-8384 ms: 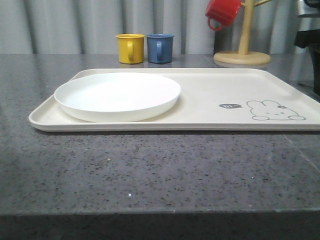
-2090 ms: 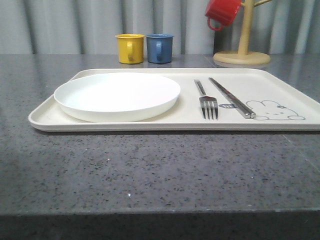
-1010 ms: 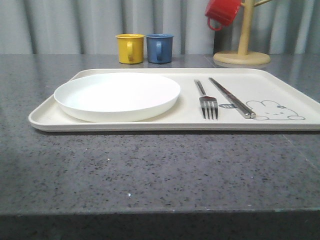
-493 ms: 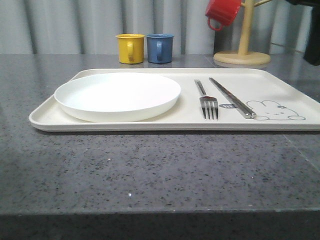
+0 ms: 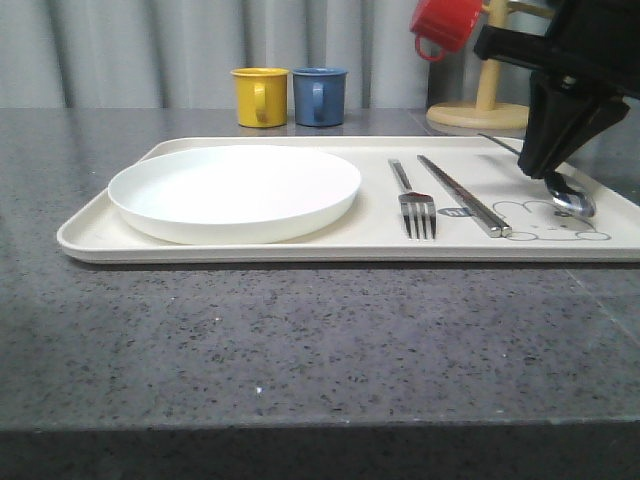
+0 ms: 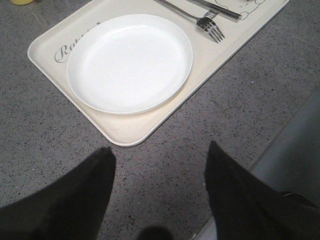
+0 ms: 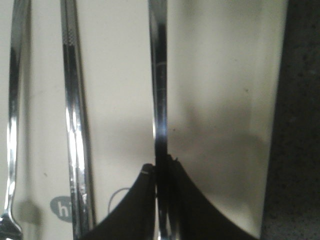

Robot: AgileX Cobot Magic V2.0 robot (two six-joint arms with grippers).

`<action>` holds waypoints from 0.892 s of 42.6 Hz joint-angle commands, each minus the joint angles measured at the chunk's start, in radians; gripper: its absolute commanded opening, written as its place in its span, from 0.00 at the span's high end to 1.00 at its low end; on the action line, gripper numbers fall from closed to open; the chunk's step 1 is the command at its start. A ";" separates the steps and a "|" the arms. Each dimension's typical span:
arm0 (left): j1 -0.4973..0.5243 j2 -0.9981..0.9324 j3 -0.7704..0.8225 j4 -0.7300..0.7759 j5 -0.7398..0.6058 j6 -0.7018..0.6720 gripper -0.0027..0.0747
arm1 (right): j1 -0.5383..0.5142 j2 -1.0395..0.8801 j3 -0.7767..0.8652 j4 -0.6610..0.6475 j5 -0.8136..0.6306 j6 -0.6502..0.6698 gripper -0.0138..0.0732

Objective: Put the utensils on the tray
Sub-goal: 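Lower the spoon onto the tray beside the chopsticks and release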

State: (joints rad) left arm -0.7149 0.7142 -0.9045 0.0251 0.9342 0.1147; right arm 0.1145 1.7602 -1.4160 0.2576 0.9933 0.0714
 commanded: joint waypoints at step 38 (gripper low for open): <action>-0.007 -0.002 -0.023 -0.007 -0.069 -0.010 0.45 | 0.185 -0.668 0.308 -0.193 -0.007 -0.187 0.44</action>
State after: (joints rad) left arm -0.7149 0.7142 -0.9045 0.0251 0.9342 0.1147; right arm 0.2825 1.2205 -1.1627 0.0918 1.0332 -0.0986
